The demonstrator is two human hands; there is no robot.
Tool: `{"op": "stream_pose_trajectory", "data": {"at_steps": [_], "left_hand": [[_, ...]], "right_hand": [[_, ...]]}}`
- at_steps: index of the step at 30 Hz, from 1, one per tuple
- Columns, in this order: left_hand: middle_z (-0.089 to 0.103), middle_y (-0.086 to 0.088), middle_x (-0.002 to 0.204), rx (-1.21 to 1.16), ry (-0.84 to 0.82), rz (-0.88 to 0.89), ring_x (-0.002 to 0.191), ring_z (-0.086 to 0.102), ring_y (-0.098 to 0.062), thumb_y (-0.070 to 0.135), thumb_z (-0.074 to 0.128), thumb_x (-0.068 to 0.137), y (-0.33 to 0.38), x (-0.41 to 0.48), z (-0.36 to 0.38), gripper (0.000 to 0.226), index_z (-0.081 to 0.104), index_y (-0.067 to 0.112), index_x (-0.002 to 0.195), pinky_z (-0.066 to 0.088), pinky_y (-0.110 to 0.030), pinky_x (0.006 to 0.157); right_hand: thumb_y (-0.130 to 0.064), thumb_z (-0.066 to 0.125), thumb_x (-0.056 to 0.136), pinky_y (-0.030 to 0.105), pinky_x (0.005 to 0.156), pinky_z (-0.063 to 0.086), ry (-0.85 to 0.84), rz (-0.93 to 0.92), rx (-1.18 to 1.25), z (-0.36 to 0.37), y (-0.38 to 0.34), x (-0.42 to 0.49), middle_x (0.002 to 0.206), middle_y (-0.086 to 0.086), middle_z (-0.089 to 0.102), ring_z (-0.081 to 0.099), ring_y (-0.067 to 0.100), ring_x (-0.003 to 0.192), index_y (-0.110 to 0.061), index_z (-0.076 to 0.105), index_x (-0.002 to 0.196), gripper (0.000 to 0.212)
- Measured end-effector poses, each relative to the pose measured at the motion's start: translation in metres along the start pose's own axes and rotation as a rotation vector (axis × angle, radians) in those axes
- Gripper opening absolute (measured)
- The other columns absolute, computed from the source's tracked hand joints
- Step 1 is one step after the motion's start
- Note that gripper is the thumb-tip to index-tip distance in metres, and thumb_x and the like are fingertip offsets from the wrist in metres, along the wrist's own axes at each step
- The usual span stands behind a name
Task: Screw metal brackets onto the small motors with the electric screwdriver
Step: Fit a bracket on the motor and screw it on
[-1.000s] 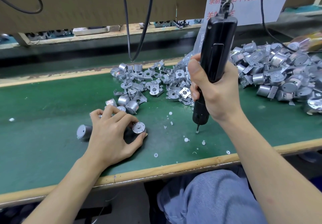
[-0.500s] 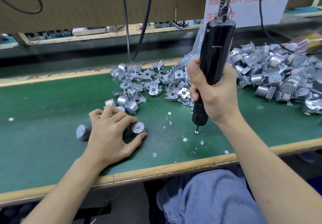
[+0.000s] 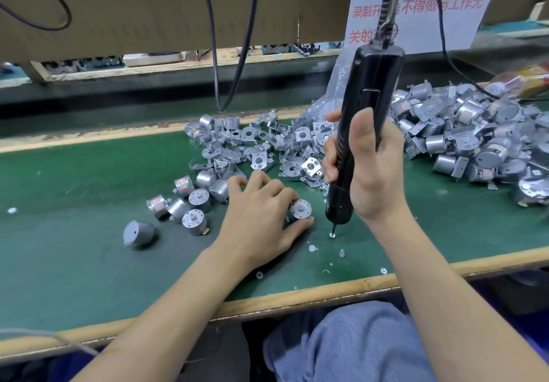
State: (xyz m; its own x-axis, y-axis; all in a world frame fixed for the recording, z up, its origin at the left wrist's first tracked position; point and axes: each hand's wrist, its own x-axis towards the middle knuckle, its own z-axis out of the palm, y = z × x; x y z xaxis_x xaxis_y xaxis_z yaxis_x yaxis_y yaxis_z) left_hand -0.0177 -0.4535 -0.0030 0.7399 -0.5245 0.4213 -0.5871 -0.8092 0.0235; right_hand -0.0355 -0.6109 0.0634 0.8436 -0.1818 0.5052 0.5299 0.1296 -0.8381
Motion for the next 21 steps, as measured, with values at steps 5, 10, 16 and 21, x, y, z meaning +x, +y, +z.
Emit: {"op": "stream_pose_trajectory", "data": {"at_steps": [5, 10, 16, 21], "left_hand": [[0.064, 0.012, 0.098, -0.185, -0.013, -0.137, 0.096, 0.046, -0.017, 0.066, 0.036, 0.092, -0.009, 0.014, 0.004, 0.049, 0.064, 0.028, 0.105, 0.037, -0.041, 0.084], [0.064, -0.001, 0.100, -0.232, 0.021, -0.142, 0.098, 0.048, -0.026, 0.030, 0.058, 0.097, -0.022, 0.050, 0.007, 0.024, 0.067, 0.022, 0.117, 0.045, -0.042, 0.086], [0.058, 0.000, 0.108, -0.159, -0.148, -0.024, 0.102, 0.043, -0.023, 0.032, 0.056, 0.099, -0.024, 0.074, 0.016, 0.021, 0.068, 0.026, 0.115, 0.041, -0.035, 0.084], [0.056, 0.009, 0.088, -0.275, -0.078, -0.039, 0.087, 0.037, -0.018, 0.029, 0.062, 0.095, -0.027, 0.072, 0.016, 0.005, 0.065, 0.026, 0.098, 0.034, -0.029, 0.076]], "right_hand": [[-0.087, 0.058, 0.073, 0.028, 0.046, 0.036, 0.020, 0.035, 0.044, 0.000, 0.001, 0.001, 0.055, 0.005, 0.047, 0.043, 0.021, 0.041, 0.015, 0.048, 0.098, 0.106], [-0.091, 0.051, 0.070, 0.031, 0.048, 0.037, 0.071, 0.093, 0.113, -0.002, 0.003, 0.000, 0.060, 0.005, 0.053, 0.045, 0.023, 0.043, -0.013, 0.064, 0.094, 0.083], [-0.090, 0.050, 0.072, 0.028, 0.047, 0.037, 0.059, 0.096, 0.103, 0.000, 0.004, 0.002, 0.057, 0.016, 0.044, 0.043, 0.024, 0.042, -0.006, 0.057, 0.085, 0.085], [-0.088, 0.046, 0.076, 0.029, 0.046, 0.037, 0.020, 0.093, 0.087, 0.001, 0.005, 0.005, 0.055, 0.013, 0.045, 0.044, 0.025, 0.042, 0.000, 0.056, 0.087, 0.089]]}}
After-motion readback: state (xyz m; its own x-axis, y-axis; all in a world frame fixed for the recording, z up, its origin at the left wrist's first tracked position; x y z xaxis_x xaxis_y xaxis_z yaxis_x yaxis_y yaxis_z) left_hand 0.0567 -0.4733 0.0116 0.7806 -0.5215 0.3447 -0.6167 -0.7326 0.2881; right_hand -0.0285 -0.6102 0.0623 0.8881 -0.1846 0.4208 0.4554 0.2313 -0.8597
